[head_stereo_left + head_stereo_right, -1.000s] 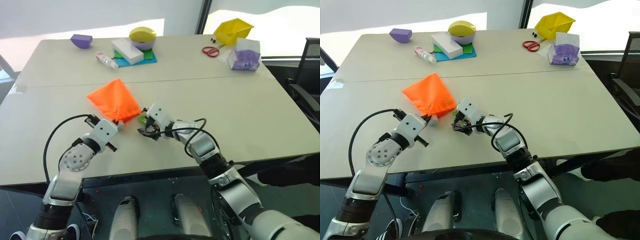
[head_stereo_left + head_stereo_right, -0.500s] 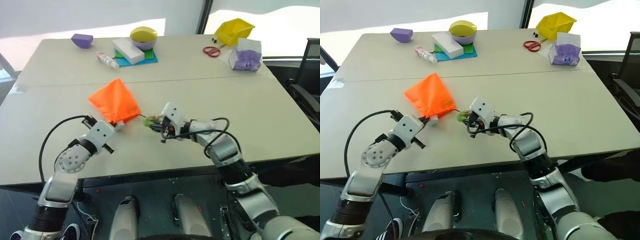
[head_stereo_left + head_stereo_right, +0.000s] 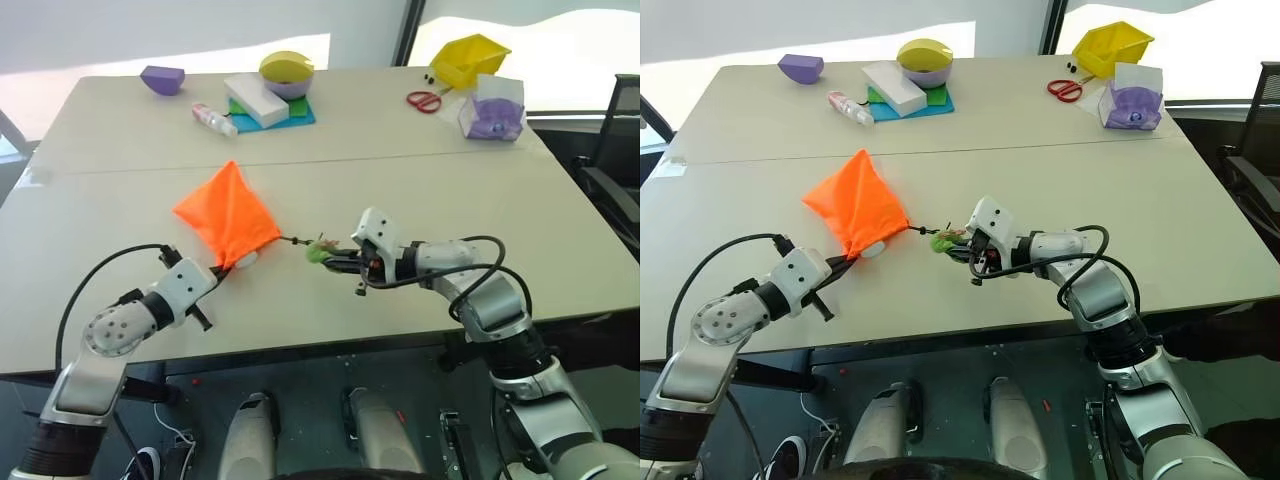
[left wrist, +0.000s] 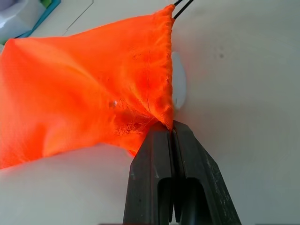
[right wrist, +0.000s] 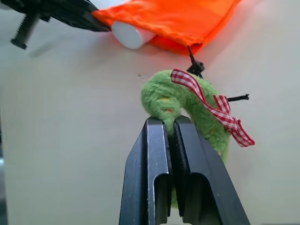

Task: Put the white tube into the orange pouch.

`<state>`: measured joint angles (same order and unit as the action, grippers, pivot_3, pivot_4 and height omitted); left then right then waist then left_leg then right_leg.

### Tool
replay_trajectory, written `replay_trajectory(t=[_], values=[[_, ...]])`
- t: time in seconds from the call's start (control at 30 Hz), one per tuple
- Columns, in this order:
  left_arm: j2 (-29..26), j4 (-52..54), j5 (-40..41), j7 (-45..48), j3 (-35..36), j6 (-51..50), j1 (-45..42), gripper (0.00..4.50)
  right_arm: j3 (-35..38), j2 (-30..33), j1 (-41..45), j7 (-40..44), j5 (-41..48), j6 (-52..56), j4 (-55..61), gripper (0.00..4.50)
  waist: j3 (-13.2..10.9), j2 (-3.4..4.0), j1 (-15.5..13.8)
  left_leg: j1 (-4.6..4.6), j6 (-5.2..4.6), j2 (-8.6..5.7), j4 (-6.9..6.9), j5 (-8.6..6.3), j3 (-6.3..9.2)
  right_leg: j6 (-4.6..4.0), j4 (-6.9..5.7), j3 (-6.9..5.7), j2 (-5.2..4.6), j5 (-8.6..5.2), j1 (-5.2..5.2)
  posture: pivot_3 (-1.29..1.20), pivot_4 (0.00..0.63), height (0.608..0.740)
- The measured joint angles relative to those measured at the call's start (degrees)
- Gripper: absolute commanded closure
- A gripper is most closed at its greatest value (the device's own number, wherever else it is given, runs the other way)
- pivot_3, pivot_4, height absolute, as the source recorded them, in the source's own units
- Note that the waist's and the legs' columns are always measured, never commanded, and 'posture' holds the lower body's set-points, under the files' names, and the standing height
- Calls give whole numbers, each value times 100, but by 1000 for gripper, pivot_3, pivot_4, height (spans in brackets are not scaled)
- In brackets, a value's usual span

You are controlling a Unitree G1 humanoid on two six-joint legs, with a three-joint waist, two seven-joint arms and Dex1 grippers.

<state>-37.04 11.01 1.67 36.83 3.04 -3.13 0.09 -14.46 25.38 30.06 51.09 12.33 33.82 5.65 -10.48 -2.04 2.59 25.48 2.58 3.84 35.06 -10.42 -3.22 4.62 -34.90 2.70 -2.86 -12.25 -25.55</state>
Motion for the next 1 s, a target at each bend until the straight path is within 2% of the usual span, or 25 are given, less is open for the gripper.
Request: replay_trajectory(t=[0.27,0.37,0.47,0.63,0.77,0.9,1.0], values=[[408,-117,23,-378,-14,-290,-352,4500,13,175,-26,72,-32,-208,-83,4466,1,-1,-14,-3,-1,-1,8,1,2,1,-4,-1,5,0,8,0,150,740],[465,-116,255,-193,-34,-435,-376,3645,13,168,-27,54,-36,-221,-161,4500,1,-1,2,-4,-10,0,8,6,2,1,-5,1,10,0,6,0,150,740],[371,-64,357,7,-50,-447,-319,2219,5,131,-27,27,-46,-252,-207,4500,1,-1,-3,-4,-17,2,6,10,8,3,-10,1,18,0,3,0,150,740],[-24,123,1050,704,241,-626,-179,2219,3,52,-28,-22,-92,-349,-247,4500,0,-1,-2,-6,-16,4,6,10,10,2,-15,0,19,0,1,0,150,740],[-231,128,1744,1092,686,-865,-550,2219,0,9,-29,-41,-113,-432,-276,4500,1,-1,-16,-5,-1,0,11,1,10,1,-15,-3,11,0,7,0,150,740],[-327,-102,2083,1440,561,-1236,-1569,2219,-105,-102,-8,-99,-235,-597,-487,4500,1,-2,-23,-6,-10,-5,20,6,10,1,-14,-4,11,1,15,0,150,740],[-48,-1104,1836,1809,-46,-1072,-2648,2219,-119,-204,17,-171,-317,-706,-686,4500,1,-1,-52,-10,-20,-7,26,13,12,2,-17,-4,19,1,21,0,150,740]])
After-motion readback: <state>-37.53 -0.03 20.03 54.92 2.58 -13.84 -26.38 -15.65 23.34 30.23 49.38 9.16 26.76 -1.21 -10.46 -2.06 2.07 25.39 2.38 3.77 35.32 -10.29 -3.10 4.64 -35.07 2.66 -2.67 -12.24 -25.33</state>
